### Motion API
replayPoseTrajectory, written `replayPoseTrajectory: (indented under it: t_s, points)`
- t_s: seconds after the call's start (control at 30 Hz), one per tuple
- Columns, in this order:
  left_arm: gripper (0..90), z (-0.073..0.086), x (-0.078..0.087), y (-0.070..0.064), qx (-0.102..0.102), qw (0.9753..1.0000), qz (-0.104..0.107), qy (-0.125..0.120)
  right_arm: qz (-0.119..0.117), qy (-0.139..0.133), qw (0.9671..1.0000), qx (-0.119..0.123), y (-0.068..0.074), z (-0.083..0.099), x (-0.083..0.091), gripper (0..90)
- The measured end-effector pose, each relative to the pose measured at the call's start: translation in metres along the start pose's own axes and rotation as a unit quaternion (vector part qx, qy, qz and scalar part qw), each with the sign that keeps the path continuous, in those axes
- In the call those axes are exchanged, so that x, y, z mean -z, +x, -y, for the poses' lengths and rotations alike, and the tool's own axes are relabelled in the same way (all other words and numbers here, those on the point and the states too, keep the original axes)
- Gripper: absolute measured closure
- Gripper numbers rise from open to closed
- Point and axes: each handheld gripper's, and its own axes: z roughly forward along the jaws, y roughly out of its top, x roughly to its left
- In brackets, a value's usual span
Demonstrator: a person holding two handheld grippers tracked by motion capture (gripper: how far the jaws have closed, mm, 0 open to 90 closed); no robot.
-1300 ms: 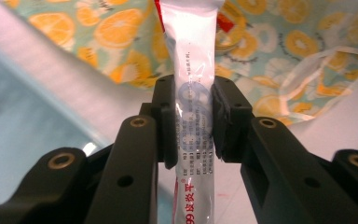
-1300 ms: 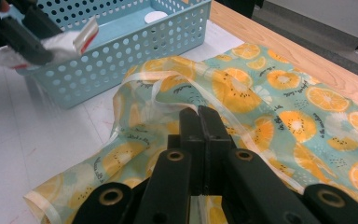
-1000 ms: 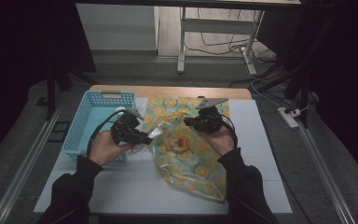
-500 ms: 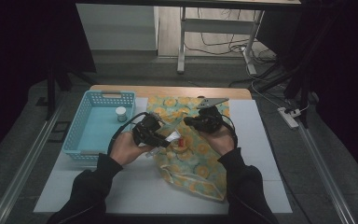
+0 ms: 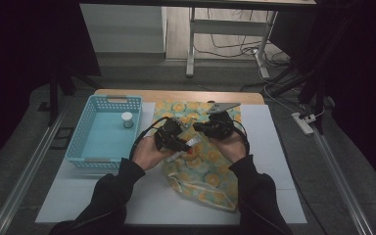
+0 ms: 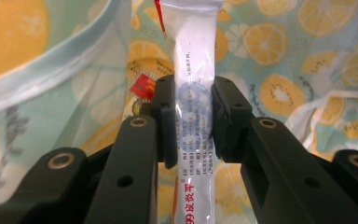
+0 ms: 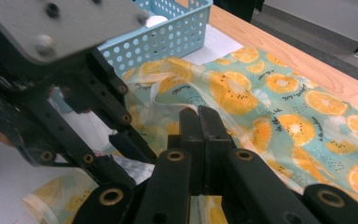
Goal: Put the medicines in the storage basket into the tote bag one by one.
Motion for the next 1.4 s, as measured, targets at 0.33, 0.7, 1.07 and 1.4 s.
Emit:
replayPoseTrajectory:
  t_s: [0.33,0.7,1.07,1.4]
  points:
    - [72.7,-0.007,-0.017,0.005,0.006,0.9999,-0.012,-0.007,0.002,-0.001,1.0,0.0,0.0,0.0,-0.001,89.7]
    - [72.5,-0.01,-0.034,0.012,0.007,0.9987,-0.046,-0.021,0.005,0.0,1.0,-0.002,0.0,0.0,-0.002,89.7]
    - [72.3,-0.017,-0.042,0.014,0.016,0.9984,-0.048,-0.023,0.006,0.0,1.0,-0.003,-0.001,0.001,-0.002,89.7]
    - [55.9,-0.016,-0.04,0.016,0.02,0.9983,-0.037,-0.041,0.008,0.002,1.0,-0.004,-0.001,0.001,-0.002,89.6]
